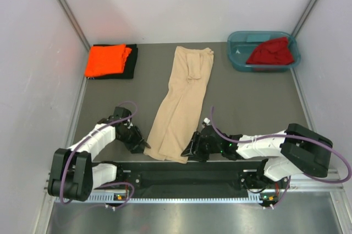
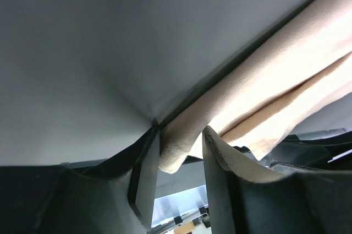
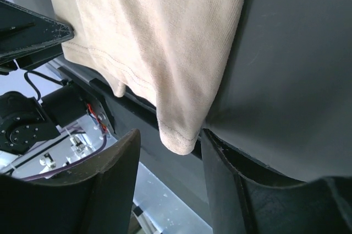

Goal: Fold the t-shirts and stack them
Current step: Fold the tshirt

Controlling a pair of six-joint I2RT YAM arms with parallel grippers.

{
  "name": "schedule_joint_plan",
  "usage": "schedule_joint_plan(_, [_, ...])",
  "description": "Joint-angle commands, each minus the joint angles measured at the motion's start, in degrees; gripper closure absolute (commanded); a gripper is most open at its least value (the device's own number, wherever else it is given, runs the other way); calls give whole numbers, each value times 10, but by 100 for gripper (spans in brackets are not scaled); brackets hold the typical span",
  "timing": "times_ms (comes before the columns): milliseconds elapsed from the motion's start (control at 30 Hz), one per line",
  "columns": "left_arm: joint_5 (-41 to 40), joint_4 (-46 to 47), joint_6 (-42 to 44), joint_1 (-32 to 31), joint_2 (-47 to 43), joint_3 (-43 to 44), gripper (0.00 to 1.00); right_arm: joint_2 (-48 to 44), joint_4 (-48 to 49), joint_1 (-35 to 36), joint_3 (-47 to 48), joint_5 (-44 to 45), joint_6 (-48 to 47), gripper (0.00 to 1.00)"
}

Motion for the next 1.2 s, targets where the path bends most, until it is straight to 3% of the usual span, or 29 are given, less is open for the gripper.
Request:
schedule_joint_plan(0, [-27,-36,-10,2,-19,-10,58,-9,16,9,1,11,4,52])
schedule_joint_plan(467, [-23,-31,-8,2,-18,-18,66,29,61,10,-30,3,17,54])
schedule_joint_plan(633, [-22,-30,-7,2,-18,-18,70,51,82,10,-28,-2,20,59])
schedule_joint_plan(833, [-26,-37,-5,2,-25,-17,78,15,56,10,-53,2,22,82])
schedule_joint_plan(933, [-20,-38,-4,2,-30,-15,90,-17,34,10,-69,7,16,98])
schedule_joint_plan(967, [-16,-36,-3,2,-31,-15,100,-22,28,10,-76,7,9,100])
schedule_joint_plan(1167, [41,-23,-1,-2,-47,-32,100,-23,48,10,-68,-8,-19,100])
